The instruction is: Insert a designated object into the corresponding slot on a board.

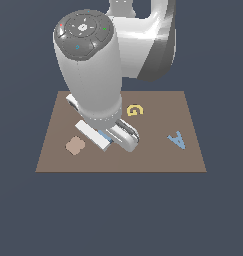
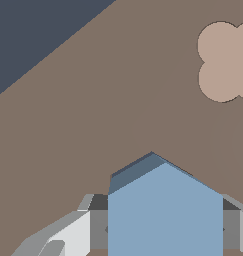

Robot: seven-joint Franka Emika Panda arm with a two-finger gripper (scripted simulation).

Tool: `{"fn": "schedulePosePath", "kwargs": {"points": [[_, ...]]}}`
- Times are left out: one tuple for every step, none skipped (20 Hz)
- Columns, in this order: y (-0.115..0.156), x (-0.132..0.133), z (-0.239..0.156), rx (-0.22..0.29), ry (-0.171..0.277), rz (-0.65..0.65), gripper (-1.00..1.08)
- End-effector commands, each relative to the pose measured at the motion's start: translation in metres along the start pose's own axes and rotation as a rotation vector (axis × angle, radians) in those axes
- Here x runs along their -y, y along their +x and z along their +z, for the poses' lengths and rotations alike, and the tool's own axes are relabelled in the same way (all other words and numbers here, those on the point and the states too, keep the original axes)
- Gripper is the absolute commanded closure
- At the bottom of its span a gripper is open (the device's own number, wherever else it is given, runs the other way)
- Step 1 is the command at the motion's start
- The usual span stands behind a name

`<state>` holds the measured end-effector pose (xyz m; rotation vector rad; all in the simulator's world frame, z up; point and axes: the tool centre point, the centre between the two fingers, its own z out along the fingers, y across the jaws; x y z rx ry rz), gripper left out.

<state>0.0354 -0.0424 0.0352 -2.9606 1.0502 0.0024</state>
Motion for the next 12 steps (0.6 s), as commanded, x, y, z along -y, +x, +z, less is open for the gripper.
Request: {"fn": "schedulePosePath", "kwargs": {"points": [[-0.0003,0.0001,0.0044,0.0,0.0,0.0,1.08],[-0.0003,0.0001,0.0048,0.0,0.0,0.0,1.08],[-0.0003,0.0001,0.0048,0.0,0.0,0.0,-0.92],[-0.0003,0.0001,0.0048,0.0,0.0,0.0,-0.92],[-0.0003,0.0001,0.0048,0.0,0.0,0.0,-0.92],[-0.0003,0.0001,0.0048,0.0,0.0,0.0,-0.92],[-0.0003,0.0001,0.0048,0.0,0.0,0.0,-0.92],[-0.0003,0.0001,0.0048,0.0,0.0,0.0,-0.92],[-0.0003,0.0001,0.0048,0.0,0.0,0.0,-0.92],[-0.0003,0.0001,0.0048,0.0,0.0,0.0,-0.92],[-0.0003,0.0001,0.0048,0.0,0.0,0.0,-0.92],[-0.0003,0.0001,0.0048,0.0,0.0,0.0,-0.92]]}}
